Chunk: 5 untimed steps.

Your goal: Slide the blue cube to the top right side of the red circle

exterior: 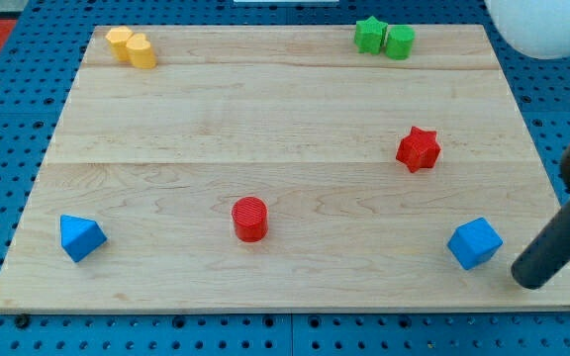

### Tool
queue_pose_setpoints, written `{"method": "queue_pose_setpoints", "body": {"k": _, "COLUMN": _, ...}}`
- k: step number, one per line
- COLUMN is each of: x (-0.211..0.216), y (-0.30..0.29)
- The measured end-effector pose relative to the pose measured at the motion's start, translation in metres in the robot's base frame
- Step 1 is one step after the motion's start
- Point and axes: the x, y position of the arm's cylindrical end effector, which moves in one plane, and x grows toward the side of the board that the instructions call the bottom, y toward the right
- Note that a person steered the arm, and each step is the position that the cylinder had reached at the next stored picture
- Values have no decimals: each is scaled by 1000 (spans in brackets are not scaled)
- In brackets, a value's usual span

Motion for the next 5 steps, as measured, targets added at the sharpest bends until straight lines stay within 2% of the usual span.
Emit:
{"method": "queue_pose_setpoints", "body": {"k": 1, "x": -31, "y": -17}}
{"method": "queue_pose_setpoints", "body": {"k": 2, "x": -88, "y": -45}}
{"method": "queue_pose_setpoints", "body": {"k": 3, "x": -93, "y": -110}}
{"method": "queue_pose_setpoints", "body": {"k": 4, "x": -45, "y": -37}}
{"method": "queue_pose_setpoints", "body": {"k": 5, "x": -43, "y": -94}}
